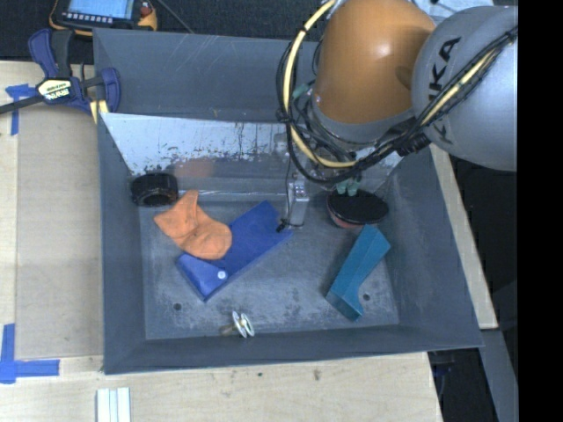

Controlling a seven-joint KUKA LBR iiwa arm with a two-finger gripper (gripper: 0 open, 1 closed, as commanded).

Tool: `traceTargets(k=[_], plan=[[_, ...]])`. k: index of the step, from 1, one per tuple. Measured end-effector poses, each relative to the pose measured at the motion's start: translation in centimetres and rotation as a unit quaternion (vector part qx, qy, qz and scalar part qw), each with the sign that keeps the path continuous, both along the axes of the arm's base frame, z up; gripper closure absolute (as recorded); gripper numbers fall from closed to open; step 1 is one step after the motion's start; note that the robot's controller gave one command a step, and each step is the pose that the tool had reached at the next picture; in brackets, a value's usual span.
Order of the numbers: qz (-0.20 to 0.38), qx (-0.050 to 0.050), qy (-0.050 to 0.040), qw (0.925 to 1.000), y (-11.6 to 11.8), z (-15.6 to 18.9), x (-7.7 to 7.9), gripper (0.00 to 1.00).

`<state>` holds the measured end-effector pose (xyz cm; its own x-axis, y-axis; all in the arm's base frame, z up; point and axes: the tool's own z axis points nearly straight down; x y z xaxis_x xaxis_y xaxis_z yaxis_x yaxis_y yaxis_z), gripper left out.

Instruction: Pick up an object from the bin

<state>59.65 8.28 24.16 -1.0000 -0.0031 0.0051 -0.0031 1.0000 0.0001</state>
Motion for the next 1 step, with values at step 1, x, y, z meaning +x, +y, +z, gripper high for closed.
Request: traceTargets(k=[1], plan=[[-0.001, 0.000, -0.0044, 1.0000, -0.04, 0.52, 0.13, 0.00]])
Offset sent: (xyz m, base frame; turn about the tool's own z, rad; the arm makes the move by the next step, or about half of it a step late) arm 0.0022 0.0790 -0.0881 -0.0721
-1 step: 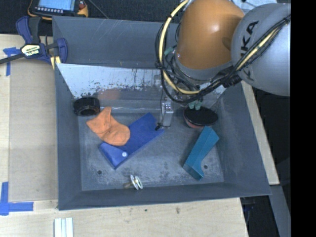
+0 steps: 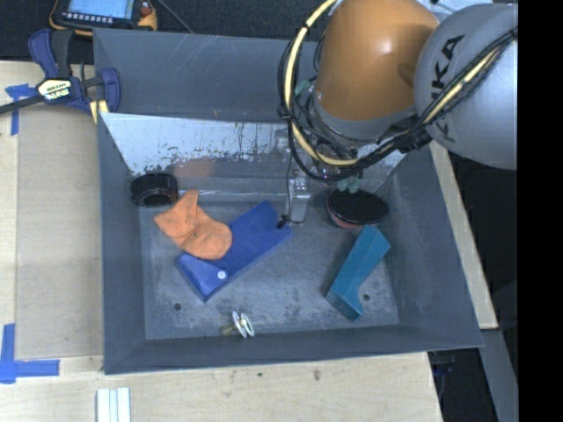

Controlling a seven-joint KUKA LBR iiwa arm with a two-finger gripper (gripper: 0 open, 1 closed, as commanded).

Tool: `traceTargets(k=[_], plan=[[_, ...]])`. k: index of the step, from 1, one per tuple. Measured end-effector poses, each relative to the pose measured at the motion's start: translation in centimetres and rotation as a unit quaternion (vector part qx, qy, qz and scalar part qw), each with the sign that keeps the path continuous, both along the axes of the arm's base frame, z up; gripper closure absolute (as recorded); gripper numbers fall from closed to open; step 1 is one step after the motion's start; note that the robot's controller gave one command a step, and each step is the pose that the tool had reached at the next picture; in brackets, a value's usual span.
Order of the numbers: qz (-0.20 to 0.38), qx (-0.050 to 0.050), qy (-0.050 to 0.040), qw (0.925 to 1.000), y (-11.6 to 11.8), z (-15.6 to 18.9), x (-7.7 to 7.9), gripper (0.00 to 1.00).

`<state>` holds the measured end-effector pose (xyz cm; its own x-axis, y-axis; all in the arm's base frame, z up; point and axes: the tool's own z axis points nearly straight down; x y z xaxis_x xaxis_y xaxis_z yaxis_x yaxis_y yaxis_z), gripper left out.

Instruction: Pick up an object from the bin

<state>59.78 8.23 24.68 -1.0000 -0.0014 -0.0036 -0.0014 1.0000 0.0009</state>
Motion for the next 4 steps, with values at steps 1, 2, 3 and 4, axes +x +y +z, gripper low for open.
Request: traceTargets(k=[1, 2, 3, 4], plan=[[0.019, 0.000, -0.0036, 0.9998, 4.3, -4.9, 0.3, 0.00], [-0.003, 0.001, 0.0002, 1.0000, 5.7, -9.8, -4.5, 0.00], [-0.019, 0.000, 0.0022, 0.9998, 8.0, -12.9, -3.1, 0.00], [-0.016, 0.002, -0.0017, 0.9999, 14.9, -16.7, -6.6, 1.00]])
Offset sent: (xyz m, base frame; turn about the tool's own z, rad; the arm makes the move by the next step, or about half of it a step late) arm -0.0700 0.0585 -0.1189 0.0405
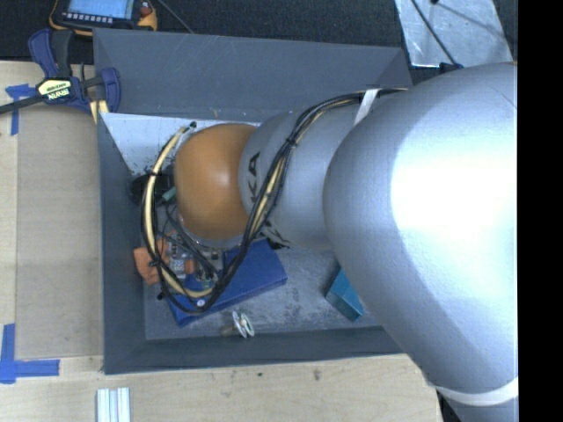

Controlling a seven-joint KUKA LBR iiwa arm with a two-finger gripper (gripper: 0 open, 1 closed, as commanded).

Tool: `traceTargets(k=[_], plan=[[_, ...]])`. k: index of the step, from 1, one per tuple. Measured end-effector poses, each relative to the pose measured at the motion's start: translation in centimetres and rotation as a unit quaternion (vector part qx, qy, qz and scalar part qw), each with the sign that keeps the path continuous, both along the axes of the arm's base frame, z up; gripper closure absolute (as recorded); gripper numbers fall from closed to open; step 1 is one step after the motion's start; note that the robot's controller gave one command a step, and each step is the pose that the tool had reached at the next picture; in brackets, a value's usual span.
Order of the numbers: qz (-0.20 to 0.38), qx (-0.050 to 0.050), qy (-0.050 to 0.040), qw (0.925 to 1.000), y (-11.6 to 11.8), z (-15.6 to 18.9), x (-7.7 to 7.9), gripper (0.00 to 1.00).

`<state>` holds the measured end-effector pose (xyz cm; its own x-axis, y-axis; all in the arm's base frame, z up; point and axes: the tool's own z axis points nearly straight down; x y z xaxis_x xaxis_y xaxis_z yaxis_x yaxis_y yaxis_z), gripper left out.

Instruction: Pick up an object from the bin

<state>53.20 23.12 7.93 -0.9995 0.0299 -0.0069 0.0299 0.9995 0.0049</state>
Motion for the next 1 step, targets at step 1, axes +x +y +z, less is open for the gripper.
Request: traceTargets(k=[1], plan=[[0.000, 0.000, 0.0000, 1.0000, 0.00, 0.00, 0.00, 1.00]])
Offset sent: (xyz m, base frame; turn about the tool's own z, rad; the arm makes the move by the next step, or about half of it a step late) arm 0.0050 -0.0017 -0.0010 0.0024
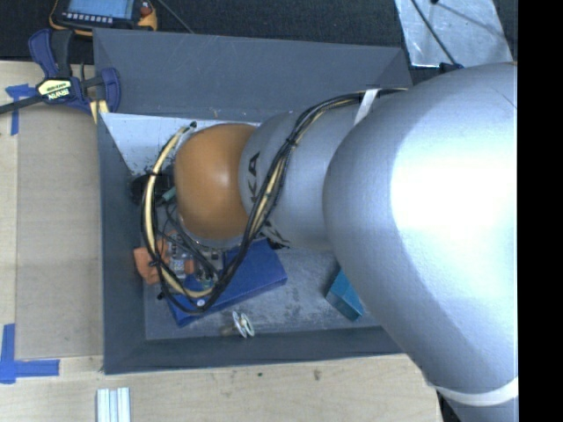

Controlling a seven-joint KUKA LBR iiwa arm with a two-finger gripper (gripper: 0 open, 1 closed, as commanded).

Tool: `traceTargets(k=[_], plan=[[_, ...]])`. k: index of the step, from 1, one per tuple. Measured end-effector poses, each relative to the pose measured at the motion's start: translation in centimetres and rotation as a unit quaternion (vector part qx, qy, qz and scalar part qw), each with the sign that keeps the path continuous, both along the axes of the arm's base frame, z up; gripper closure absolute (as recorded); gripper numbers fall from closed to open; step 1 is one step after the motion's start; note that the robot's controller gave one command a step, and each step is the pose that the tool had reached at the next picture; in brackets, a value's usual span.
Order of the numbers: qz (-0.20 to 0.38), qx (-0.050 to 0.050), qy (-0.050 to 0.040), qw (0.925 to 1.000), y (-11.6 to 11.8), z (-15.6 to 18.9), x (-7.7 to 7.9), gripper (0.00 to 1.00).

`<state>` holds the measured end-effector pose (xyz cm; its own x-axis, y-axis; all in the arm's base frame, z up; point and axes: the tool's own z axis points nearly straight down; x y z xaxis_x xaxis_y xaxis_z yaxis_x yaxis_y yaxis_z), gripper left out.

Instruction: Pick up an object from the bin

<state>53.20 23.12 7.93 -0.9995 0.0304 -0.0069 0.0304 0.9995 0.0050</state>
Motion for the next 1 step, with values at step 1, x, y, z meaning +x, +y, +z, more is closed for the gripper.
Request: traceTargets(k=[1], plan=[[0.000, -0.001, 0.0009, 1.0000, 0.00, 0.05, 0.44, 1.00]])
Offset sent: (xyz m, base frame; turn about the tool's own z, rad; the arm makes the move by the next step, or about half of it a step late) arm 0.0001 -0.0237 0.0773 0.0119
